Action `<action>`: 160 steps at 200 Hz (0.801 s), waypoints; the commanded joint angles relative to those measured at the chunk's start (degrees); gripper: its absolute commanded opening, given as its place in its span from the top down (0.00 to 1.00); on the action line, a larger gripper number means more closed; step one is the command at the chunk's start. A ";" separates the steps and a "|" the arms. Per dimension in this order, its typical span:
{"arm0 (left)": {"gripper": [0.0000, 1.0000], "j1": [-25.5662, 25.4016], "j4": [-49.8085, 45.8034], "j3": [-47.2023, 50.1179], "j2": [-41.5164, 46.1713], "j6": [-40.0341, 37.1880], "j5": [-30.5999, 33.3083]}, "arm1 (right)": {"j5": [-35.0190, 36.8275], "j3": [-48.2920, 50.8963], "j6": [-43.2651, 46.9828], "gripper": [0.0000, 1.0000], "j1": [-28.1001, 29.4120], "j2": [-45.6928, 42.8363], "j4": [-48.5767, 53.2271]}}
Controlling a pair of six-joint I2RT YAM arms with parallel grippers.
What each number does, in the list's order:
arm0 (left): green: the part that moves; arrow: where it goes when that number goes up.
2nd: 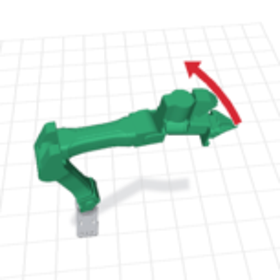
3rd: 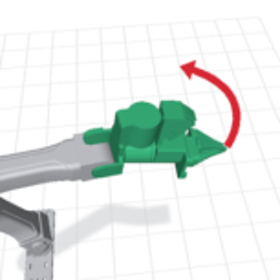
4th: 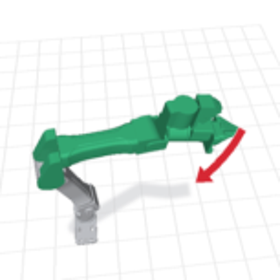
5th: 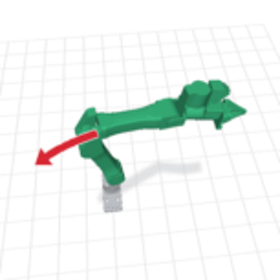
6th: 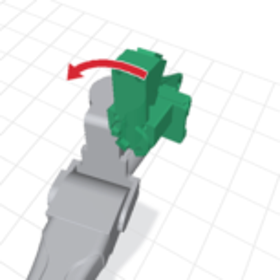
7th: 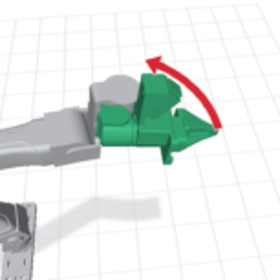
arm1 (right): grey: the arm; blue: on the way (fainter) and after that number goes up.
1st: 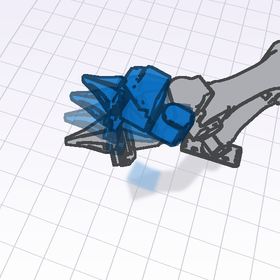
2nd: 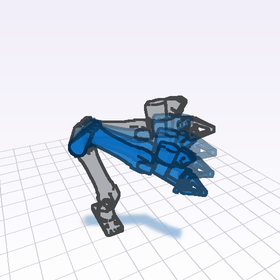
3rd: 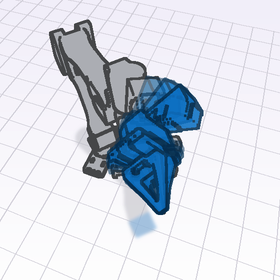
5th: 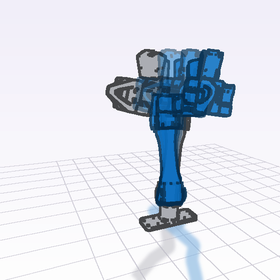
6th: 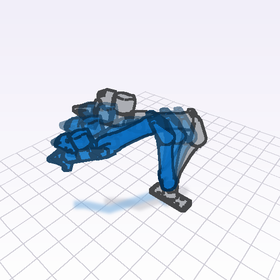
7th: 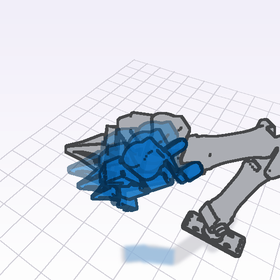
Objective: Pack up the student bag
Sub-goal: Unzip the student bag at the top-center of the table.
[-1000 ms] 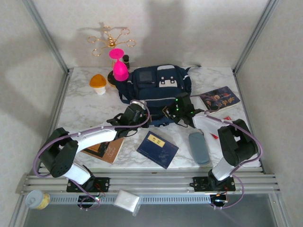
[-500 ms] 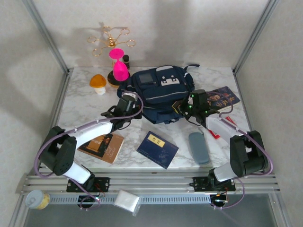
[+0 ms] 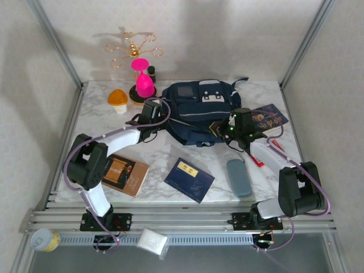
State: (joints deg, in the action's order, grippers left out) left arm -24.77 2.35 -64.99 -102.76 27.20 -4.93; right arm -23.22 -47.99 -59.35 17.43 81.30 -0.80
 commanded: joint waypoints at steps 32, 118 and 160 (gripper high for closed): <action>1.00 6.92 3.41 3.64 3.08 3.09 10.76 | -0.99 1.11 4.84 1.00 -4.78 -2.57 4.17; 1.00 12.05 4.75 10.06 5.97 -0.71 13.11 | -4.49 -3.02 13.88 1.00 -11.29 -6.11 12.89; 1.00 14.83 4.54 3.98 0.34 -1.12 11.72 | -6.28 -2.46 16.51 1.00 -11.43 -5.76 13.12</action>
State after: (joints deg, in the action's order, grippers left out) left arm -19.81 8.32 -57.63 -98.45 25.45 -12.67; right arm -32.77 -49.19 -48.05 10.63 78.11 7.33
